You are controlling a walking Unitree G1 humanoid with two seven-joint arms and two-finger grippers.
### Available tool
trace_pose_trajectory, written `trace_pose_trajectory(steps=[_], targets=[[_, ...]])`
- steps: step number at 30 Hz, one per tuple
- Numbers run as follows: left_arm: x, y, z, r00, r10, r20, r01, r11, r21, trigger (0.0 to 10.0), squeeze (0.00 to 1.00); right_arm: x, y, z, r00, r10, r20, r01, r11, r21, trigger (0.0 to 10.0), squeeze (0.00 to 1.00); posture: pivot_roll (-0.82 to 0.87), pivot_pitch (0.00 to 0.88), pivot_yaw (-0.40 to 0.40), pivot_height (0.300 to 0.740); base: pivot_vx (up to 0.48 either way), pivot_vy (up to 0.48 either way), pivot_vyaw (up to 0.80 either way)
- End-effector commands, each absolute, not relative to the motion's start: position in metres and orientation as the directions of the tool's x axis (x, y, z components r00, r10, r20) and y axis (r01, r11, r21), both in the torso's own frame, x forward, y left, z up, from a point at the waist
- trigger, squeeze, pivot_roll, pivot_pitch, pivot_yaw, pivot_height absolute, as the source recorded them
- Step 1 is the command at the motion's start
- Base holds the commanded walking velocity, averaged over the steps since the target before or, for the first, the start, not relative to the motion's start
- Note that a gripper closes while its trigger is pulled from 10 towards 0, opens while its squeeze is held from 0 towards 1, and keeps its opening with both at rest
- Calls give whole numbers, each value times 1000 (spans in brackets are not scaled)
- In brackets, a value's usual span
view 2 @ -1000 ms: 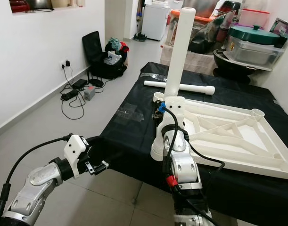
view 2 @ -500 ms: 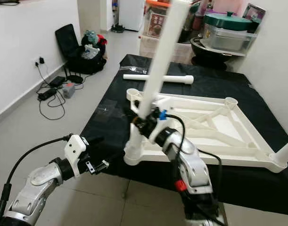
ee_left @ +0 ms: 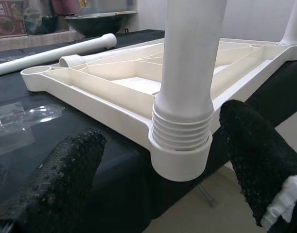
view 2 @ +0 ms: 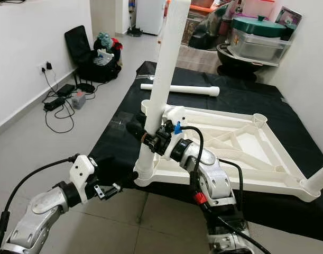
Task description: Building children table
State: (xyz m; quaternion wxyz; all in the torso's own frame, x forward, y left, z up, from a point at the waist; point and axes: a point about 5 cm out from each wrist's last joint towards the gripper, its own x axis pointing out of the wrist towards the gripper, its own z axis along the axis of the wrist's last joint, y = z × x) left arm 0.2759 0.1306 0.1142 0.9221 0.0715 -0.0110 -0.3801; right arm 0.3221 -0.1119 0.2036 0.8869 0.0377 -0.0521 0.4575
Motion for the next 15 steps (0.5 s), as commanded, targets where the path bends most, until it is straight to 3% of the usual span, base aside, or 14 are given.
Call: trace_pose_trajectory(steps=[1,15], targets=[[275,130,114,708,-705,-45,703,696,144,10000,0,320,-103,184,528,846,66,-848,522,98,10000,0,99,0,-153,740,0,0,0],[273,129,115,710,-703,-43,702,699,136,10000,0,333,-100,190,422,900,110,-904,410,120,10000,0,131,0,-169,740,0,0,0]])
